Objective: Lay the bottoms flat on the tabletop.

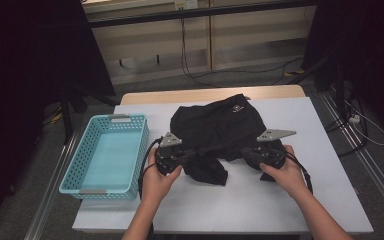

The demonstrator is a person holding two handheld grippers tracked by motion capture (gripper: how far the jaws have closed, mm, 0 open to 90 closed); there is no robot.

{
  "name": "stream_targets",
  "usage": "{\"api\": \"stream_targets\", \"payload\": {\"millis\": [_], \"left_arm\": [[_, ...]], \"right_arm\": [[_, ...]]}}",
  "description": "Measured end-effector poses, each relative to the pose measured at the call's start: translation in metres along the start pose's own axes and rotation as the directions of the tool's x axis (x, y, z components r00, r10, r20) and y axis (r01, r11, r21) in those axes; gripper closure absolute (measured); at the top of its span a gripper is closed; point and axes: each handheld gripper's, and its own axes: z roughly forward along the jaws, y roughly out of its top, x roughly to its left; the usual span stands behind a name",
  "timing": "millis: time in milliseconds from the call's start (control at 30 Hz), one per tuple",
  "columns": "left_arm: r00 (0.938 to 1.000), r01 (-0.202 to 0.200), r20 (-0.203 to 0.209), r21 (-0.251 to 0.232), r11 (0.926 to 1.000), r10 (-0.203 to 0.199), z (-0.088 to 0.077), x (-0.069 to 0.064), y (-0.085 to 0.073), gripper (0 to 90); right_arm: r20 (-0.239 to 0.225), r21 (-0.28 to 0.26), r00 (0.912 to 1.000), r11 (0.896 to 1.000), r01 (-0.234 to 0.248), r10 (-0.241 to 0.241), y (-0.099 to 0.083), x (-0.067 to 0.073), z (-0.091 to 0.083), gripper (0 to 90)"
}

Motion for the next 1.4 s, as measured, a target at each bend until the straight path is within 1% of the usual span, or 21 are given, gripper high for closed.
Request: {"api": "stream_targets", "payload": {"millis": [67,100,133,200,267,333,433,500,600,633,667,767,867,933,967,1033,1133,1233,1300,1333,1400], "left_arm": [[1.0000,-0.003,0.002,-0.002,1.0000,0.003,0.000,0.000,0.000,85.2],[1.0000,0.001,0.002,0.000,1.0000,-0.001,0.000,0.000,-0.001,85.2],[1.0000,0.001,0.002,0.001,1.0000,-0.001,0.000,0.000,-0.001,85.2],[1.0000,0.001,0.005,0.001,1.0000,-0.001,0.000,0.000,-0.002,84.7],[1.0000,-0.001,0.008,0.000,1.0000,0.001,0.001,-0.001,-0.002,83.8],[0.9999,0.001,0.014,0.000,1.0000,-0.001,0.001,-0.002,-0.002,83.4],[0.9998,-0.010,0.017,-0.002,1.0000,0.010,0.001,-0.003,-0.001,83.0],[0.9998,-0.003,0.020,-0.011,0.9999,0.004,0.001,-0.003,0.000,82.1],[0.9996,0.000,0.027,-0.010,1.0000,0.000,0.001,-0.003,0.001,82.1],[0.9996,0.000,0.030,-0.010,1.0000,0.000,0.001,-0.003,0.001,82.1],[0.9995,0.001,0.031,-0.009,1.0000,-0.001,0.002,-0.003,0.001,82.1],[0.9992,0.001,0.040,-0.008,1.0000,-0.001,0.003,-0.004,0.000,82.1],[0.9991,0.001,0.043,-0.009,1.0000,0.000,0.003,-0.004,0.000,81.9],[0.9990,0.005,0.045,-0.012,0.9999,-0.005,0.002,-0.003,0.000,80.8],[0.9990,0.008,0.045,-0.015,0.9999,-0.007,0.002,-0.003,0.000,80.2],[0.9989,0.012,0.046,-0.022,0.9997,-0.011,0.003,-0.002,0.000,78.8],[0.9985,0.004,0.054,-0.010,0.9999,-0.003,0.005,-0.003,0.000,78.4],[0.9980,-0.002,0.063,-0.010,1.0000,0.003,0.006,-0.003,0.000,78.8],[0.9976,0.001,0.069,-0.017,0.9999,0.001,0.006,-0.003,0.001,79.3],[0.9976,-0.004,0.069,-0.017,0.9998,0.005,0.005,-0.003,0.001,79.3],[0.9974,-0.006,0.071,-0.019,0.9998,0.007,0.006,-0.004,0.002,79.4]], "right_arm": [[0.021,0.016,0.9998,1.000,0.000,0.000,0.000,-0.003,0.007,86.6],[0.045,0.030,0.9990,1.000,0.006,-0.007,-0.002,-0.004,0.010,82.2],[0.067,0.048,0.9978,0.999,-0.004,0.000,-0.004,-0.006,0.012,74.6],[0.062,0.068,0.9977,0.997,-0.033,0.029,-0.008,-0.008,0.013,58.5],[0.084,0.041,0.9962,0.999,-0.025,0.021,-0.011,-0.005,0.005,53.4],[0.082,0.014,0.9958,0.999,-0.041,0.040,-0.011,-0.002,-0.007,44.8],[0.091,-0.015,0.9958,1.000,-0.005,0.007,-0.014,0.004,-0.026,44.9],[0.097,-0.028,0.9953,1.000,0.007,-0.004,-0.017,0.007,-0.040,45.0],[0.100,-0.044,0.9950,0.999,0.001,0.003,-0.025,0.009,-0.056,51.6],[0.097,-0.041,0.9953,0.999,0.001,0.003,-0.029,0.010,-0.060,55.9],[0.092,-0.032,0.9958,0.999,-0.001,0.004,-0.033,0.011,-0.062,60.3],[0.085,0.044,0.9963,0.999,0.005,-0.009,-0.047,0.013,-0.060,63.3],[0.117,0.115,0.9925,0.993,0.023,-0.036,-0.060,0.011,-0.053,57.9],[0.131,0.133,0.9911,0.991,0.009,-0.026,-0.066,0.007,-0.049,54.3],[0.139,0.142,0.9898,0.990,0.009,-0.029,-0.068,0.005,-0.047,55.6],[0.163,0.137,0.9858,0.990,0.019,-0.042,-0.070,0.003,-0.045,62.3],[0.173,0.147,0.9838,0.989,0.022,-0.047,-0.067,-0.005,-0.048,84.5],[0.140,0.102,0.9902,0.995,-0.015,0.001,-0.061,-0.010,-0.060,87.2],[0.140,0.045,0.9901,0.999,-0.011,0.005,-0.053,-0.010,-0.074,87.3],[0.132,0.011,0.9911,1.000,-0.020,0.019,-0.049,-0.010,-0.081,87.3],[0.142,-0.036,0.9893,0.999,-0.031,0.036,-0.044,-0.012,-0.093,87.3]]}}
